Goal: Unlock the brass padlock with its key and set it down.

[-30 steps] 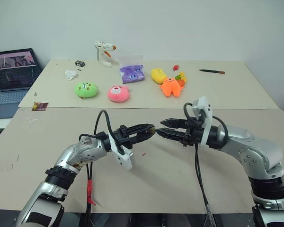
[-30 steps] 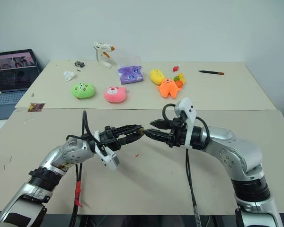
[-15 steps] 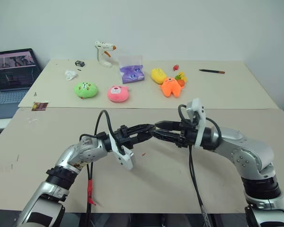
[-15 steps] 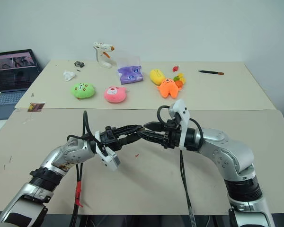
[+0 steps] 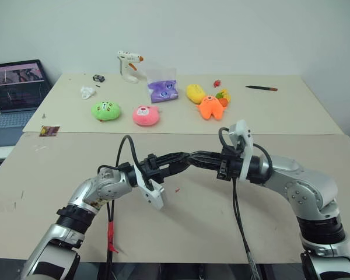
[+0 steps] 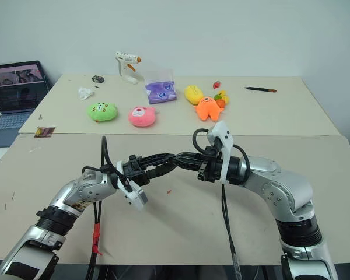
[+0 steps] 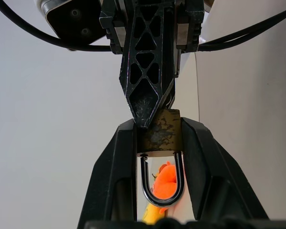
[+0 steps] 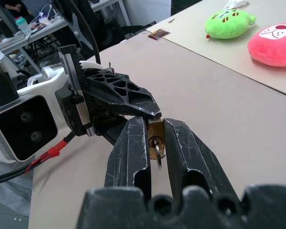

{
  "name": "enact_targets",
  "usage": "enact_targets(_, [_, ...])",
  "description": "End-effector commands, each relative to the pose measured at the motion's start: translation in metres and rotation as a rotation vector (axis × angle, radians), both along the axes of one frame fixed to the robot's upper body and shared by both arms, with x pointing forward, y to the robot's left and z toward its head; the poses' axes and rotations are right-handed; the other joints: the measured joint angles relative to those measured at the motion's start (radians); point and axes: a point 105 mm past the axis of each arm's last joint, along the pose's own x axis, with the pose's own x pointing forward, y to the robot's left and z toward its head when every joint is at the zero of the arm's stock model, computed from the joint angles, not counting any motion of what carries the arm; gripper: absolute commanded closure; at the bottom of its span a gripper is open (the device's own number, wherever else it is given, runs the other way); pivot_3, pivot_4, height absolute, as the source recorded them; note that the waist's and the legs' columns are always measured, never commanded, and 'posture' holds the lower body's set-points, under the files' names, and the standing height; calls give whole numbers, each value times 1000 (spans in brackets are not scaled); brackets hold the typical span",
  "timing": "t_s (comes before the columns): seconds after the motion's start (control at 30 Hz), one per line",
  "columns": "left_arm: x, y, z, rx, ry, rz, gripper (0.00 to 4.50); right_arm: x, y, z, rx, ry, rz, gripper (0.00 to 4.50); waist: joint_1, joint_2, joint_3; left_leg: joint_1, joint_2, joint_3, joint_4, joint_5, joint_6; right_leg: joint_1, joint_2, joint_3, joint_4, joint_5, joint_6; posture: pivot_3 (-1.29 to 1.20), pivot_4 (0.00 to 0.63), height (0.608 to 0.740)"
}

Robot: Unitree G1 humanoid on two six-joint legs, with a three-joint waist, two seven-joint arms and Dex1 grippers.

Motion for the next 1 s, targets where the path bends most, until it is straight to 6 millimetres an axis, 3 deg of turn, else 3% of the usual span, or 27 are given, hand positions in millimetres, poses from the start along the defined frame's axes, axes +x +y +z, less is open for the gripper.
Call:
enact_targets(0.03, [-1, -3, 15, -38, -43, -17, 3695, -10, 9, 12, 6, -50, 60, 4415, 0, 0, 0, 0, 0, 0, 0, 0, 0, 0, 0, 0, 0, 0, 0, 0, 150, 740])
enact_targets(0.13, [-2, -3, 15, -37, -42, -18, 3695, -11, 10, 12, 20, -30, 68, 4415, 0, 0, 0, 0, 0, 0, 0, 0, 0, 0, 0, 0, 0, 0, 0, 0, 150, 740])
enact_targets(0.2, [-2, -3, 14, -37, -41, -19, 3695, -12, 10, 12, 26, -23, 71, 3394, 0, 0, 0, 0, 0, 0, 0, 0, 0, 0, 0, 0, 0, 0, 0, 0, 150, 740])
enact_targets(0.23, [-2, -3, 14, -38, -41, -19, 3695, -12, 10, 12, 21, -28, 71, 3284, 0, 0, 0, 0, 0, 0, 0, 0, 0, 0, 0, 0, 0, 0, 0, 0, 150, 740])
enact_targets(0.33, [-2, -3, 14, -43, -34, -16, 3695, -13, 10, 12, 11, -33, 80, 2262, 0, 0, 0, 0, 0, 0, 0, 0, 0, 0, 0, 0, 0, 0, 0, 0, 150, 740])
enact_targets(0.67, [-4, -4, 13, -42, -29, -20, 3695, -13, 12, 12, 17, -20, 79, 2262, 0, 0, 0, 0, 0, 0, 0, 0, 0, 0, 0, 0, 0, 0, 0, 0, 150, 740])
enact_targets(0.8, [-4, -4, 13, -42, -31, -21, 3695, -13, 12, 10, 9, -14, 83, 3259, 0, 0, 0, 0, 0, 0, 0, 0, 0, 0, 0, 0, 0, 0, 0, 0, 150, 740])
enact_targets(0.9, [-4, -4, 14, -42, -33, -19, 3695, -14, 12, 8, 2, -12, 86, 4319, 0, 0, 0, 0, 0, 0, 0, 0, 0, 0, 0, 0, 0, 0, 0, 0, 150, 740])
enact_targets(1.0, [-3, -4, 15, -41, -36, -19, 3695, -13, 10, 3, -35, -19, 77, 4406, 0, 0, 0, 0, 0, 0, 0, 0, 0, 0, 0, 0, 0, 0, 0, 0, 150, 740])
